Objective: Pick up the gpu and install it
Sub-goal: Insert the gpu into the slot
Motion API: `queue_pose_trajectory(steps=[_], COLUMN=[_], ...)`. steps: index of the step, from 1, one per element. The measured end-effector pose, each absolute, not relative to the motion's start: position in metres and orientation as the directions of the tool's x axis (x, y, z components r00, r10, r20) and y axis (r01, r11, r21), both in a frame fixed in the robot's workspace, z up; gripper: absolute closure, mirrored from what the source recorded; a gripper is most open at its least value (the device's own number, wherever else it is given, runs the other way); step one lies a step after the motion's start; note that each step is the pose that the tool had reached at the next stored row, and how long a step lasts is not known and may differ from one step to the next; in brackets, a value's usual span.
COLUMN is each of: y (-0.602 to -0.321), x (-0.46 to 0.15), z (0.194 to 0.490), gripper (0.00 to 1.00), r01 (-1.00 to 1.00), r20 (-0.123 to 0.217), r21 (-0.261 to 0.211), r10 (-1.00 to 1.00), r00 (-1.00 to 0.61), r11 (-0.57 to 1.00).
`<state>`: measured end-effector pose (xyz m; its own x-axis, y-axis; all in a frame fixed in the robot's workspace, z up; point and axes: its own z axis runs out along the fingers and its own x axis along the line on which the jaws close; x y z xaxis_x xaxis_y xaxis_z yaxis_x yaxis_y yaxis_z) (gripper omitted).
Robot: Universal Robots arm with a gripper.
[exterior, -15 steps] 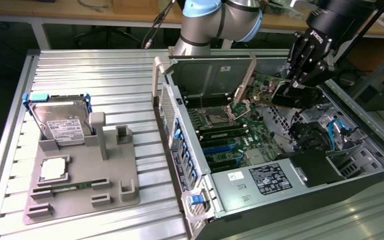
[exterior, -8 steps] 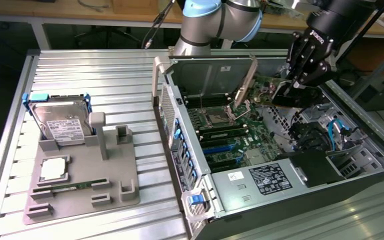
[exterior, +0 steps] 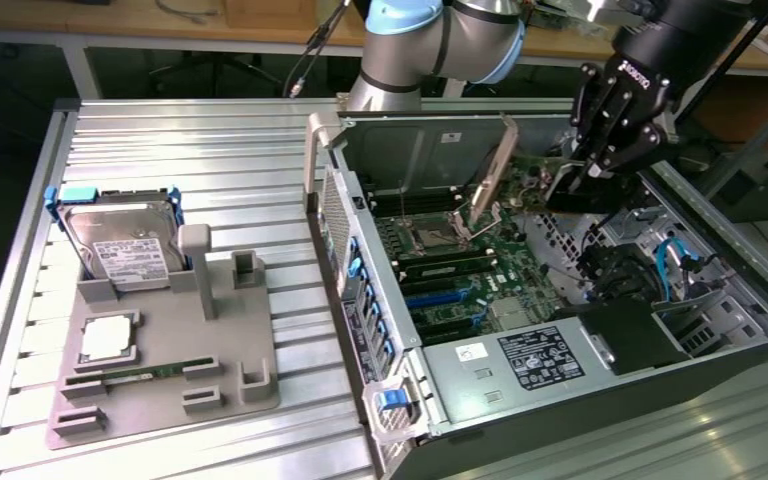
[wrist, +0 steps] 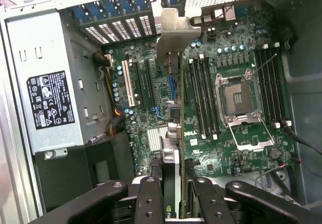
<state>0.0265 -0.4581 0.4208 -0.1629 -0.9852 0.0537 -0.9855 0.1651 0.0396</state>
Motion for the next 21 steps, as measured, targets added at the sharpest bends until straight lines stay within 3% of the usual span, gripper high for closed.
queue_pose_trajectory(steps=[21], y=[-0.458], x=[0.0264], z=[0.4208], gripper=[0.73], r01=[-0.992], r20=[0.054], r21=[0.04], r10=[-0.991], r00=[-0.12], r11=[0.122])
